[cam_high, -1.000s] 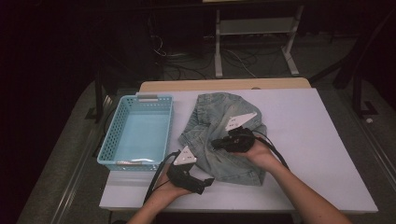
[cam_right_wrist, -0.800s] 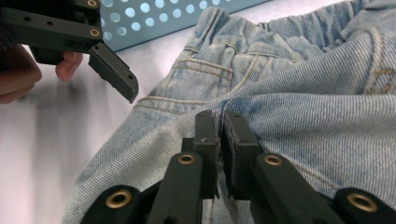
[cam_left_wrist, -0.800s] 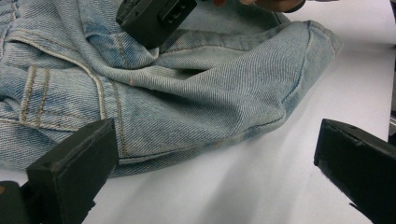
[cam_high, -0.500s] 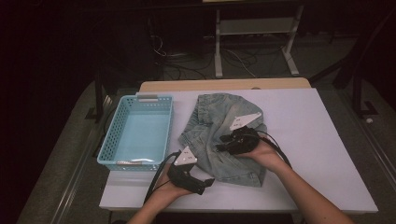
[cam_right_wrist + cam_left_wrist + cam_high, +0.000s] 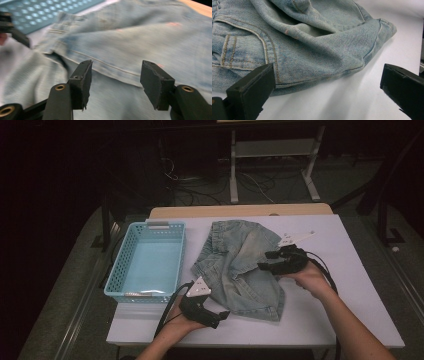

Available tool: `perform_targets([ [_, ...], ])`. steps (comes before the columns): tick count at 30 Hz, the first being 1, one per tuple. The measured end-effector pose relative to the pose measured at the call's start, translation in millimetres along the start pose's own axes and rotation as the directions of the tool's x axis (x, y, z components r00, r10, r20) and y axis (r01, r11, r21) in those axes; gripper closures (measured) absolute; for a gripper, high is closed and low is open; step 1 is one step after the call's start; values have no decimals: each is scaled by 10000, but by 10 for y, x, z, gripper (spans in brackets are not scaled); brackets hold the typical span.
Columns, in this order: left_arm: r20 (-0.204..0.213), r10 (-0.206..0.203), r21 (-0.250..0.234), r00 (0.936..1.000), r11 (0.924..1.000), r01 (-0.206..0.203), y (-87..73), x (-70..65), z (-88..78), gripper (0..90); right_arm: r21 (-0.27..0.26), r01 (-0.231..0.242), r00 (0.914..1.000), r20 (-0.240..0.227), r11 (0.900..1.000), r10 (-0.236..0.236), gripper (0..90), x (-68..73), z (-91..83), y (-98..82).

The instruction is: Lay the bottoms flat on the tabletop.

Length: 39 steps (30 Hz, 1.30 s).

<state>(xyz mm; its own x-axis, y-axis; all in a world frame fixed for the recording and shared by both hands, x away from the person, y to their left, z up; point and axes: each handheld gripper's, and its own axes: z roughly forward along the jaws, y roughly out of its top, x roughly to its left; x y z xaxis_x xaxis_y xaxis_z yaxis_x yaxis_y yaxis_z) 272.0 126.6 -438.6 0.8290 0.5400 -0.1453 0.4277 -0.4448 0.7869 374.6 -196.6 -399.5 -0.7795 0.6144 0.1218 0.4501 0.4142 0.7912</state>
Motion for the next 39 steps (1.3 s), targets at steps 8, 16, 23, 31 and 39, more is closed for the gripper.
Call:
perform_targets([
  [8, 29, 7, -4, 10000, 10000, -7, 4, -2, 6, 0, 154, -775, 9904, 1164, 9969, 752, 418, -392, -146, -163],
  [16, 45, -30, -32, 10000, 10000, 30, 6, 6, 2, 0, 323, -1533, 9715, 1876, 9876, 1447, 441, -671, -69, -304],
  [23, 24, -51, -19, 10000, 10000, 52, 2, 16, 9, 0, 315, -2062, 9606, 1968, 9780, 1962, 449, -821, 45, -384],
  [31, 56, -60, -1, 10000, 10000, 60, 5, 10, 20, 0, 625, -1922, 9662, 1866, 9794, 1777, 486, -850, 207, -428],
  [39, 97, -49, 20, 9999, 10000, 49, 5, 15, 28, 0, 718, -1457, 9708, 2024, 9867, 1286, 739, -784, 258, -404],
])
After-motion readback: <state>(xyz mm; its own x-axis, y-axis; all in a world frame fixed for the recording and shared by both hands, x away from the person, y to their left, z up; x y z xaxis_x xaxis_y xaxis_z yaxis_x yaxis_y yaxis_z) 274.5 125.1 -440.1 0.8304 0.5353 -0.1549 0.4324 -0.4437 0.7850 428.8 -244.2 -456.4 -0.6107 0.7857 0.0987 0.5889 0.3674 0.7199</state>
